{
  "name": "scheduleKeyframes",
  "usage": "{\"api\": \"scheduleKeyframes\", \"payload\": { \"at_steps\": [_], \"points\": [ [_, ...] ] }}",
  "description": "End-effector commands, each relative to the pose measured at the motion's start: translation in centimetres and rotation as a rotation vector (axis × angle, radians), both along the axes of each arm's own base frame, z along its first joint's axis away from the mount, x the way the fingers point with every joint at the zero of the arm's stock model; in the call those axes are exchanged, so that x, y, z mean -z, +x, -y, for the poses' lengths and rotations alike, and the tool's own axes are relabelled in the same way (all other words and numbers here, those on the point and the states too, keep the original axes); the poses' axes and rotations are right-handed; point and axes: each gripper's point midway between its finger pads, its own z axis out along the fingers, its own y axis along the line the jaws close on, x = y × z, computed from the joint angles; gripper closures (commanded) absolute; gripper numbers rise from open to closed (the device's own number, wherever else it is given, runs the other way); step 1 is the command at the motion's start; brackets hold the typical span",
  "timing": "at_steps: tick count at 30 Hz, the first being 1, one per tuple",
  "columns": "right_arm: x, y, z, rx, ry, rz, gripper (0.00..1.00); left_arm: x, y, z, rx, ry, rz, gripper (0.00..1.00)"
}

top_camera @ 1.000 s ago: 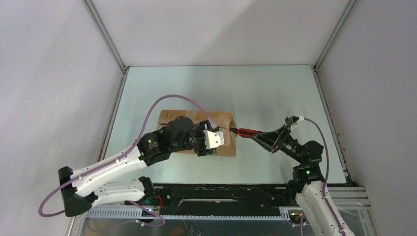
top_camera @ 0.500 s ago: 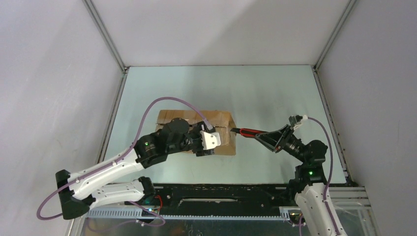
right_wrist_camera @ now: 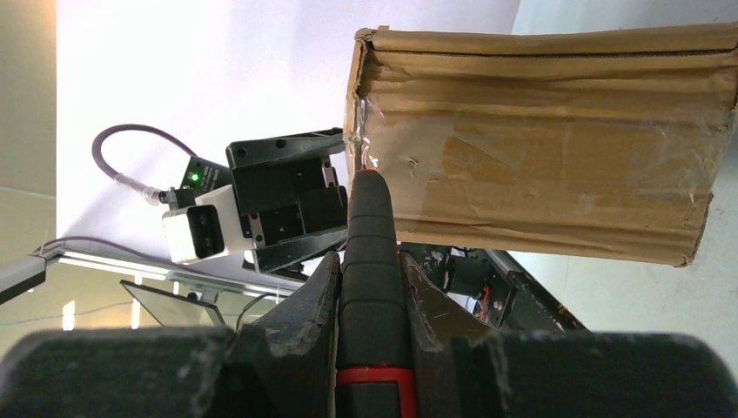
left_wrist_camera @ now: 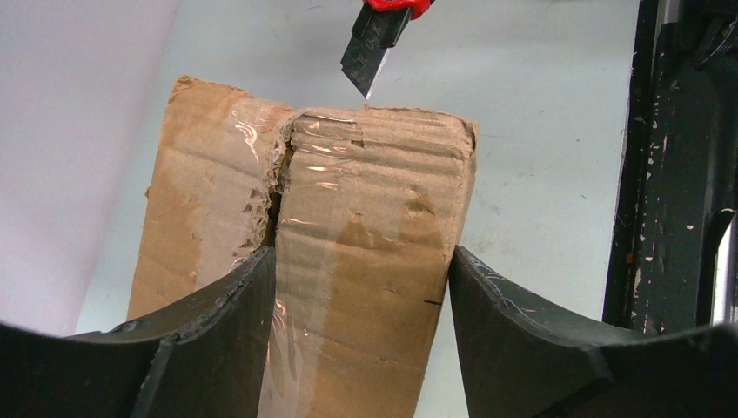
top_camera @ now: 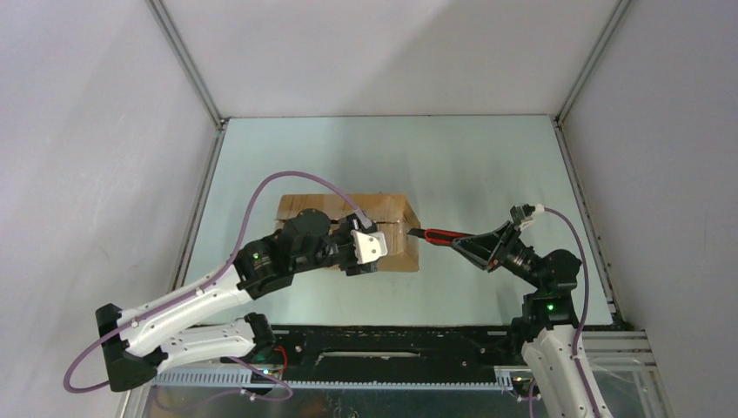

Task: Unpack the express box
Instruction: Cut the express box at the center of the board.

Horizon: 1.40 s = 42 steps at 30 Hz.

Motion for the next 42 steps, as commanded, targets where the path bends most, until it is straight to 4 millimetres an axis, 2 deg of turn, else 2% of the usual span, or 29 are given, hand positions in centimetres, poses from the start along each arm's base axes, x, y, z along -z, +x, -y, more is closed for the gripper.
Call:
{"api": "scheduleKeyframes", "payload": {
  "at_steps": [1, 16, 26, 42],
  "points": [
    [-2.7, -0.5, 0.1, -0.001, 0.026, 0.092, 1.0, -2.2, 0.3, 0.7, 0.014, -0.082, 0.055, 0.36],
    [-2.6, -0.1, -0.7, -0.01, 0.038, 0.085, 1.0, -2.5, 0.2, 0.8, 0.021, -0.083, 0.053, 0.37],
    [-1.8, 0.3, -0.4, 0.017, 0.027, 0.065, 1.0, -2.5, 0.2, 0.7, 0.019, -0.083, 0.054, 0.37],
    [-1.9, 0.1, -1.1, -0.011, 0.034, 0.07, 1.0, -2.5, 0.1, 0.8, 0.023, -0.081, 0.053, 0.38]
  ]
}}
